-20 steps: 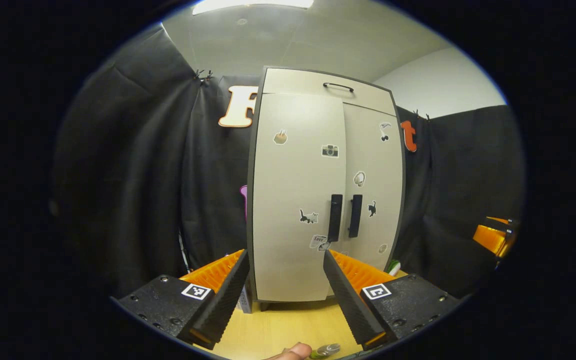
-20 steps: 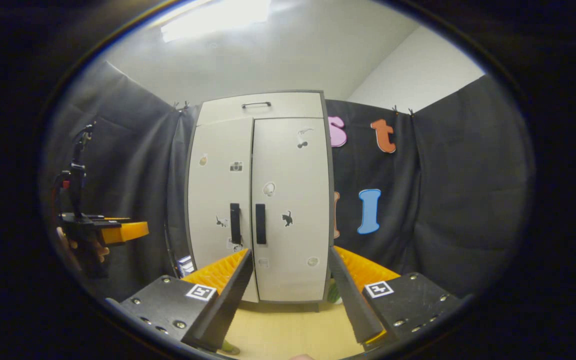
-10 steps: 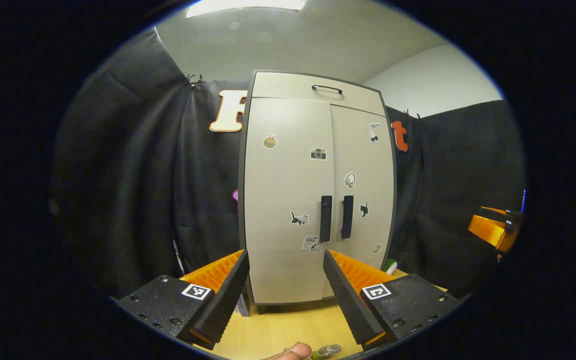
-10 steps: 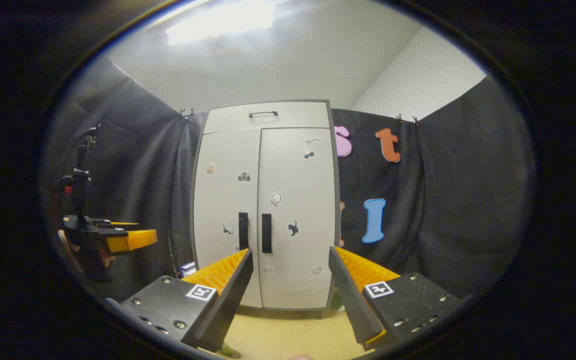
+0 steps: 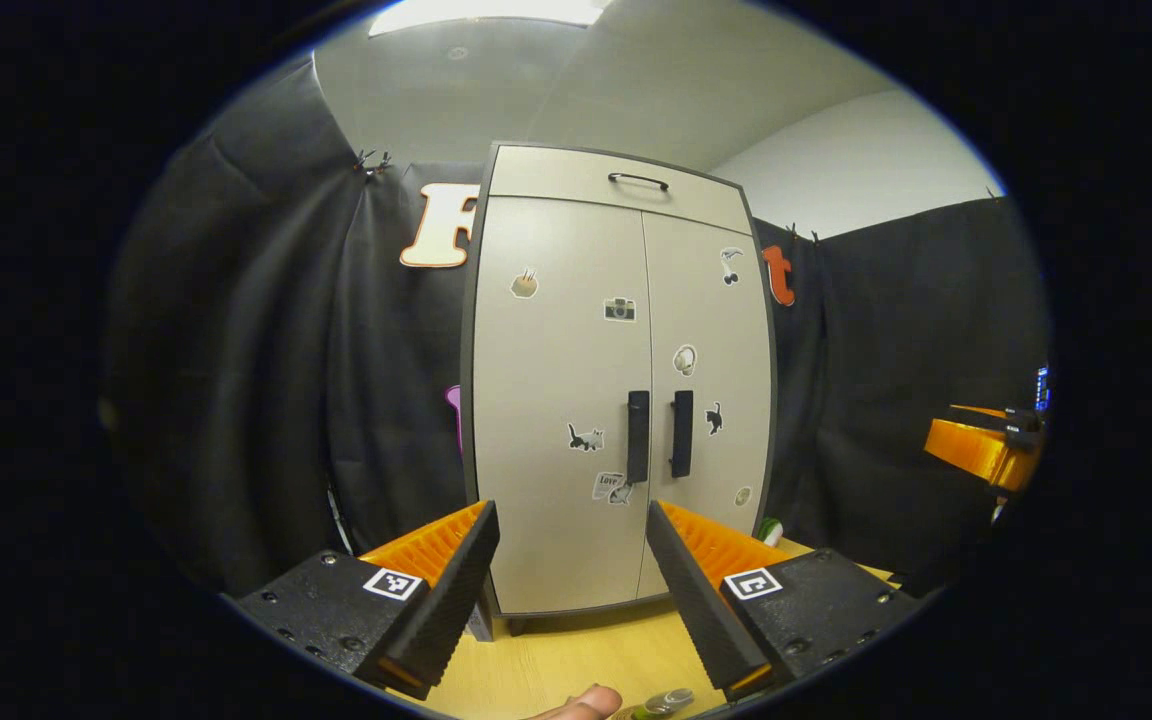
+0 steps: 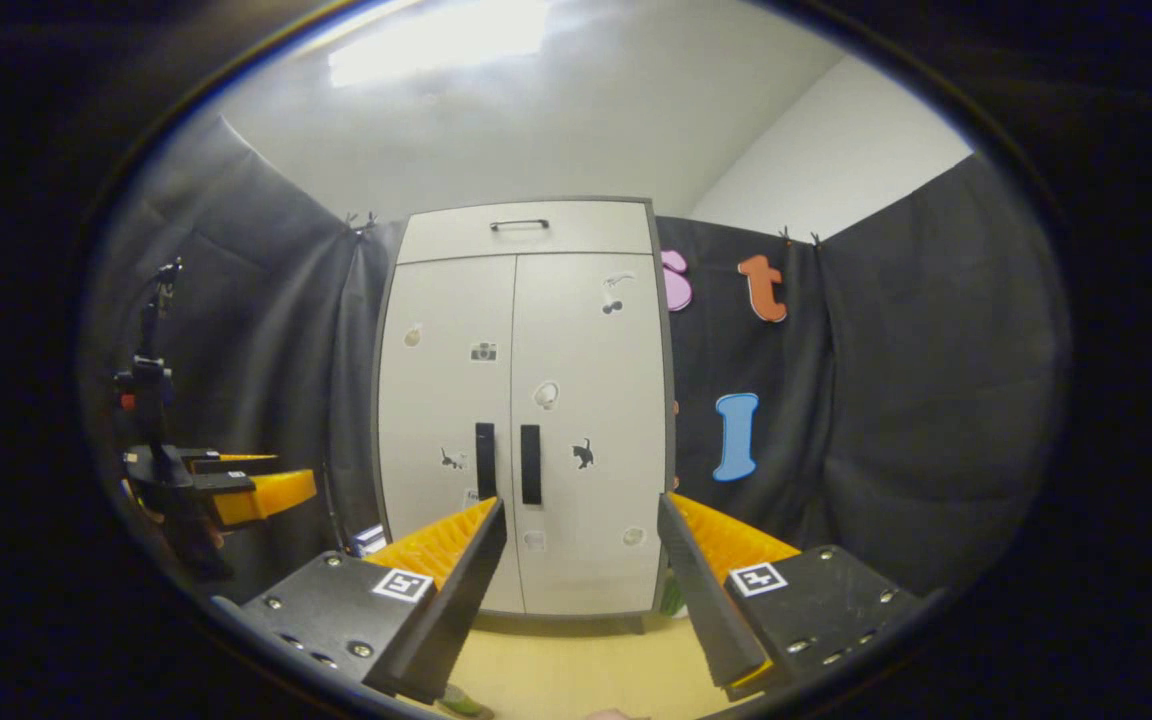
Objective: Grasp the bottle in the cabinet with the left hand and place it on the coaster, then close the right door with the right hand and the left door with the left hand.
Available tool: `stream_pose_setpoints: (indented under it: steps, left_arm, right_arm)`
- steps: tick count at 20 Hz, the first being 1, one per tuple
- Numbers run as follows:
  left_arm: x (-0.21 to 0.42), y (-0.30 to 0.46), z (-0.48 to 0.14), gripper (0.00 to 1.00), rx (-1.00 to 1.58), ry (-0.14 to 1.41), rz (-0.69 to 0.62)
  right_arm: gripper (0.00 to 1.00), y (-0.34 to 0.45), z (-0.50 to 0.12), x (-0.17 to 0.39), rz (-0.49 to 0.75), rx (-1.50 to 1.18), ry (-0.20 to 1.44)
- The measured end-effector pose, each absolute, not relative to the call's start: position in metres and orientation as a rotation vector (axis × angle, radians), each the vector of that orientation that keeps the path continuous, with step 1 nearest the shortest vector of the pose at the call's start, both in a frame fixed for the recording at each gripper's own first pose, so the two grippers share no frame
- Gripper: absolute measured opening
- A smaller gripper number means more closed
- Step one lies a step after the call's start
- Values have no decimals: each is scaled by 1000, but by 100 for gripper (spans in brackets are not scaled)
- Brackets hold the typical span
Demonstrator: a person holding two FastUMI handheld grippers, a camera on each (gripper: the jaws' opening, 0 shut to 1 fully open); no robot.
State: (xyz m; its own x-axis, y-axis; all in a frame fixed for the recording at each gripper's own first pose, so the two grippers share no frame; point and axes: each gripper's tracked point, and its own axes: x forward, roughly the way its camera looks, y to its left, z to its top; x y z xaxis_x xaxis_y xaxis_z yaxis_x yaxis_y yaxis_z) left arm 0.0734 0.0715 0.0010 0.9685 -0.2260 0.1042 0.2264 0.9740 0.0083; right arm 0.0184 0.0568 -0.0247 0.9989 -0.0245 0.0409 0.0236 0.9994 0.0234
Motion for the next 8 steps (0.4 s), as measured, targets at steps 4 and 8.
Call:
stream_pose_setpoints:
  steps: [4,8]
  left_arm:
    - [72,83,-2,94,-2,-97,-245]
    - [71,93,0,94,13,-115,-253]
  right_arm:
    - [92,68,-36,18,-47,-2,-14]
    - [92,76,-40,21,-69,25,6]
